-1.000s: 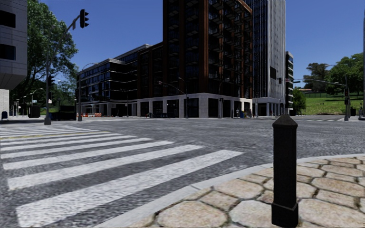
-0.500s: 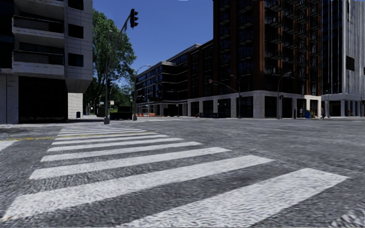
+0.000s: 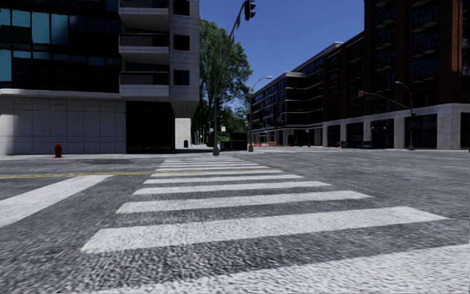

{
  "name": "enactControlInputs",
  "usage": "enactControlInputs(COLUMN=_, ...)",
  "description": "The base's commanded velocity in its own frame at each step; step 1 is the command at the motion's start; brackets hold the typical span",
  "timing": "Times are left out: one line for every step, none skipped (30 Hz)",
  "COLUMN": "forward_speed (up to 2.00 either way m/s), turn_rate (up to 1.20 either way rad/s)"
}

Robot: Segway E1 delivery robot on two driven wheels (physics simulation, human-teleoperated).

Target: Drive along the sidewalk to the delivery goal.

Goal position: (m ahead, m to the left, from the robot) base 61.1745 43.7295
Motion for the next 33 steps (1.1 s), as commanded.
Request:
enactControlInputs(forward_speed=2.0, turn_rate=0.0)
enactControlInputs(forward_speed=2.0, turn_rate=0.0)
enactControlInputs(forward_speed=2.0, turn_rate=0.0)
enactControlInputs(forward_speed=2.0, turn_rate=0.0)
enactControlInputs(forward_speed=2.0, turn_rate=0.0)
enactControlInputs(forward_speed=2.0, turn_rate=0.0)
enactControlInputs(forward_speed=2.0, turn_rate=0.0)
enactControlInputs(forward_speed=2.0, turn_rate=0.0)
enactControlInputs(forward_speed=2.0, turn_rate=0.16)
enactControlInputs(forward_speed=2.0, turn_rate=1.18)
enactControlInputs(forward_speed=2.0, turn_rate=1.2)
enactControlInputs(forward_speed=2.0, turn_rate=1.2)
enactControlInputs(forward_speed=2.0, turn_rate=1.2)
enactControlInputs(forward_speed=2.0, turn_rate=1.2)
enactControlInputs(forward_speed=2.0, turn_rate=0.66)
enactControlInputs(forward_speed=2.0, turn_rate=0.49)
enactControlInputs(forward_speed=2.0, turn_rate=0.49)
enactControlInputs(forward_speed=2.0, turn_rate=0.46)
enactControlInputs(forward_speed=2.0, turn_rate=0.44)
enactControlInputs(forward_speed=2.0, turn_rate=0.35)
enactControlInputs(forward_speed=2.0, turn_rate=0.35)
enactControlInputs(forward_speed=2.0, turn_rate=0.19)
enactControlInputs(forward_speed=2.0, turn_rate=0.14)
enactControlInputs(forward_speed=2.0, turn_rate=0.11)
enactControlInputs(forward_speed=2.0, turn_rate=0.11)
enactControlInputs(forward_speed=2.0, turn_rate=0.09)
enactControlInputs(forward_speed=2.0, turn_rate=0.06)
enactControlInputs(forward_speed=2.0, turn_rate=0.04)
enactControlInputs(forward_speed=2.0, turn_rate=0.04)
enactControlInputs(forward_speed=2.0, turn_rate=0.03)
enactControlInputs(forward_speed=2.0, turn_rate=0.02)
enactControlInputs(forward_speed=2.0, turn_rate=0.01)
enactControlInputs(forward_speed=2.0, turn_rate=0.01)
